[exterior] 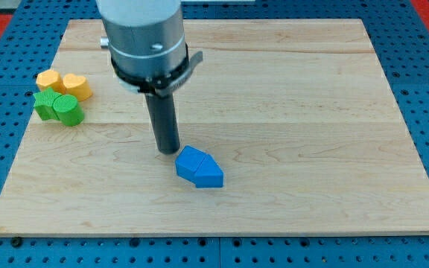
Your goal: Slide yellow hexagon closer to red circle
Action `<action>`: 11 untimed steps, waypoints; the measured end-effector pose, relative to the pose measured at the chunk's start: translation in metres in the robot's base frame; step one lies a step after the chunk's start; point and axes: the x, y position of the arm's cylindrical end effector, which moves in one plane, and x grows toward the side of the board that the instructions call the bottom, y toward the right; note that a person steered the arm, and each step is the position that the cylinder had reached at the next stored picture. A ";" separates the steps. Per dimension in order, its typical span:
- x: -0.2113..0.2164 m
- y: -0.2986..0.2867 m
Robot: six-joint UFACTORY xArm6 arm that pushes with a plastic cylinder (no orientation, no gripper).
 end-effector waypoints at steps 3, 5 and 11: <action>-0.108 -0.028; -0.126 -0.081; -0.160 -0.231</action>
